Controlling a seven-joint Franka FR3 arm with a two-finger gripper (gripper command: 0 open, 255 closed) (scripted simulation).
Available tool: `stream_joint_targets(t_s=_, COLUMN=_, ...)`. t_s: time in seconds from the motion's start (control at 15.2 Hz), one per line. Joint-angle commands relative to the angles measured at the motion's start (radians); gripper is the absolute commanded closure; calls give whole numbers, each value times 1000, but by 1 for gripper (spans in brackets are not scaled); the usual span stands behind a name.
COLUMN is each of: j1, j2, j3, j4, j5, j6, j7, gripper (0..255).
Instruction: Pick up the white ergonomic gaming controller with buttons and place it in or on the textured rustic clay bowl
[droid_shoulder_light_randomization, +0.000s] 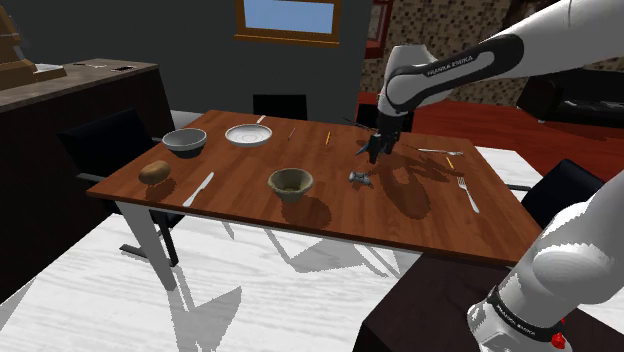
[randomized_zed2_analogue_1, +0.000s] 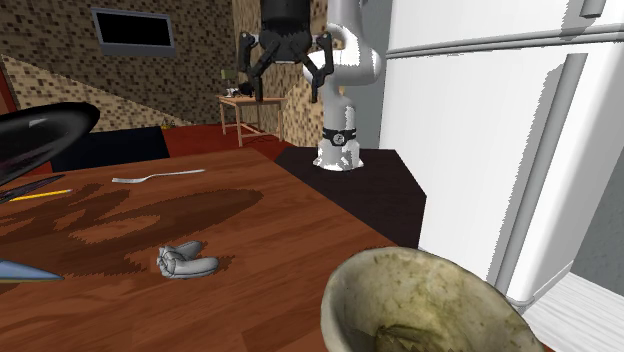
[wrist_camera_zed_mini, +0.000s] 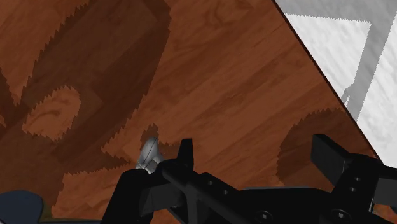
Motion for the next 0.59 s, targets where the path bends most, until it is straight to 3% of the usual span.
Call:
stream_joint_targets(t_s=0.0, j1=-4, j2=78, j3=-9, j4=34, j5=4, j6=43, j7=-17, gripper=0)
stream_joint_targets(t_s=0.53, j1=-34, j2=383, j3=-32, j4=224, j5=40, j6=148, j7=-98, gripper=0)
